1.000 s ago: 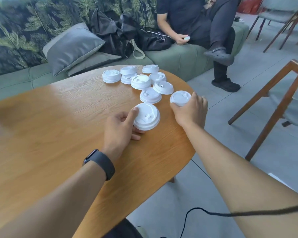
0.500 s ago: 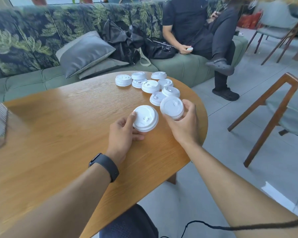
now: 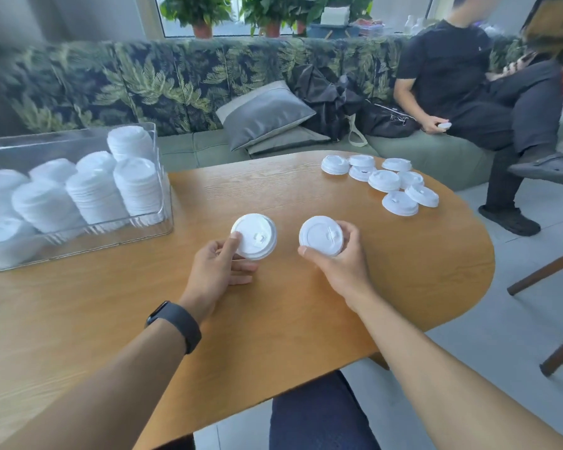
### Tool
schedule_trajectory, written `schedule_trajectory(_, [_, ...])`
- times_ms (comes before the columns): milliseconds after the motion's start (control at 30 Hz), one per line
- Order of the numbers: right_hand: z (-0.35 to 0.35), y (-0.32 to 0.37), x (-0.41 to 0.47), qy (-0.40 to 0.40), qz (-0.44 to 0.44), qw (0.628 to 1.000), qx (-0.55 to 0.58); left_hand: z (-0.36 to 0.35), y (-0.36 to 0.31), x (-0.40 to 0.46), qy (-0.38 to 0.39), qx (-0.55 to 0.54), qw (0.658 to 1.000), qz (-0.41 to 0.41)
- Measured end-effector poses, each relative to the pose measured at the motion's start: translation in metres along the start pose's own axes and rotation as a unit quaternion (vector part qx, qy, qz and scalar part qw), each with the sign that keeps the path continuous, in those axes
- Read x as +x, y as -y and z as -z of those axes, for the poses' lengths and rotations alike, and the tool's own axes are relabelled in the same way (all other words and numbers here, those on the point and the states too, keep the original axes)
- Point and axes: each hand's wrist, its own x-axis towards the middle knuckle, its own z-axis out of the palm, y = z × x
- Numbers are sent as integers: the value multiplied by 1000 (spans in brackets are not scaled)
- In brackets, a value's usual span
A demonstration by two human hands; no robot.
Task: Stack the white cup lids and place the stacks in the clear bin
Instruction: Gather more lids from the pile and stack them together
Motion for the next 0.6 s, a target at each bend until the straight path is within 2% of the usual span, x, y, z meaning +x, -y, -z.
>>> schedule_trajectory(233, [-77,33,-41,109,-58,988,95,61,3,-29,-46,-77,996,1])
schedule_trajectory(400, [-103,40,-57,124,-93,971,180,72,10,-42,-45,-129,991,-12])
schedule_trajectory(600, [-105,39,-54,159,-129,957,204,68,10,-43,-41,-118,992,-20])
